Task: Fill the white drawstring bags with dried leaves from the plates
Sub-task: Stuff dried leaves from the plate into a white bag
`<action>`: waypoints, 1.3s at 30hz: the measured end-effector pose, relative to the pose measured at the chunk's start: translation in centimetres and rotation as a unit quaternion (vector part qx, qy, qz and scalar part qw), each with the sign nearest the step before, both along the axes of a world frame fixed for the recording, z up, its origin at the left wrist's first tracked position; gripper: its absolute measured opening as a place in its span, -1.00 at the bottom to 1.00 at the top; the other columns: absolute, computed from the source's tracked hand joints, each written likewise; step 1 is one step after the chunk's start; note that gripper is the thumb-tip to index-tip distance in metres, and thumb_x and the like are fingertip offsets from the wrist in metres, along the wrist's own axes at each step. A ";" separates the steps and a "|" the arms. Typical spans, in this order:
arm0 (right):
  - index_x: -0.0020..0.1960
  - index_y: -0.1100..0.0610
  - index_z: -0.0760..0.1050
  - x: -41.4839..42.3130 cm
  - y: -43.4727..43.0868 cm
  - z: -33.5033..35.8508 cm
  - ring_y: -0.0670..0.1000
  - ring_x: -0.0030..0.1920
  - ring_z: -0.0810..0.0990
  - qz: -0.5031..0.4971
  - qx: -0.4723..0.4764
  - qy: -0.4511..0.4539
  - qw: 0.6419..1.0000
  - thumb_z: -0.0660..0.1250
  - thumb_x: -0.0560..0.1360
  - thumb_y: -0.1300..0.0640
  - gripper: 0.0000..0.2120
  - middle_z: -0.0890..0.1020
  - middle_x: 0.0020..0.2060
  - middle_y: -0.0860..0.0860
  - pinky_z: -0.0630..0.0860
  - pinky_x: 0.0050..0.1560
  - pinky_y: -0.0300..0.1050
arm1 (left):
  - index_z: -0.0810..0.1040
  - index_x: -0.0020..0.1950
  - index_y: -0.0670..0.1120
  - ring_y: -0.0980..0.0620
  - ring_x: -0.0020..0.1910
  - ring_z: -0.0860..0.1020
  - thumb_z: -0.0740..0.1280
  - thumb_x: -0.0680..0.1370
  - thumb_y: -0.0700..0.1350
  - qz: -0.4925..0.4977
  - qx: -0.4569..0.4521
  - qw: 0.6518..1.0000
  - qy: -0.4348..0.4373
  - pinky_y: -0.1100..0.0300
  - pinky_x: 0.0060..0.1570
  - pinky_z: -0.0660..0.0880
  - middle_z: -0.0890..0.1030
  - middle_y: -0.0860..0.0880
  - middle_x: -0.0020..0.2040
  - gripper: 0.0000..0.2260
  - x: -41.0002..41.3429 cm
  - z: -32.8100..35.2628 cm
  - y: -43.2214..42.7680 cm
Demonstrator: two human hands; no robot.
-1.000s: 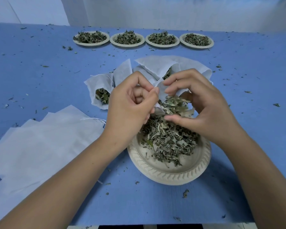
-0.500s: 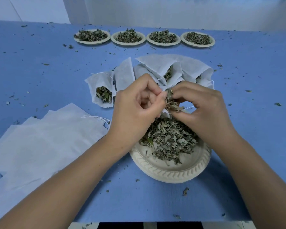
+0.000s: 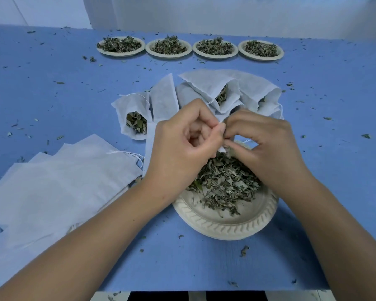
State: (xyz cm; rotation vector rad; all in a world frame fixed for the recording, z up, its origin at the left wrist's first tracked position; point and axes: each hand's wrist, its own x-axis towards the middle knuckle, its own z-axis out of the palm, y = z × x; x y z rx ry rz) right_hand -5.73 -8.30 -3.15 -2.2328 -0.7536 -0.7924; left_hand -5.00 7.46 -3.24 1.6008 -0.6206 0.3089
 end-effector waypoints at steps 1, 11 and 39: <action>-0.18 0.28 0.62 0.0 -0.2 0.2 0.01 -0.20 0.58 0.003 0.002 0.002 1.000 0.40 0.46 0.36 -0.94 0.60 -0.22 0.04 0.48 -0.08 -0.29 | 0.45 -0.21 -0.10 0.18 -0.53 0.43 0.35 0.55 -0.29 0.004 -0.003 1.000 0.008 0.34 -0.48 0.38 0.48 0.11 -0.49 -0.82 0.0 0.0 0.0; -0.06 0.11 0.65 -0.8 0.0 0.6 0.02 0.22 0.49 -0.047 -0.057 -0.055 0.996 0.15 0.56 0.00 -0.68 0.66 -0.09 -0.16 0.12 0.26 0.03 | 0.42 -0.21 -0.08 0.12 -0.62 0.37 0.34 0.58 -0.25 0.016 -0.079 0.995 0.063 0.33 -0.60 0.33 0.49 0.00 -0.51 -0.80 0.6 0.2 0.3; -0.07 0.01 0.62 -0.6 0.5 0.1 -0.03 0.31 0.43 0.018 0.024 0.116 0.993 -0.07 0.62 -0.16 -0.48 0.60 0.01 -0.21 0.09 0.44 0.11 | 0.45 -0.20 -0.10 0.15 -0.62 0.37 0.34 0.56 -0.31 -0.054 -0.043 0.995 0.067 0.36 -0.59 0.32 0.47 -0.04 -0.52 -0.81 0.7 0.4 0.4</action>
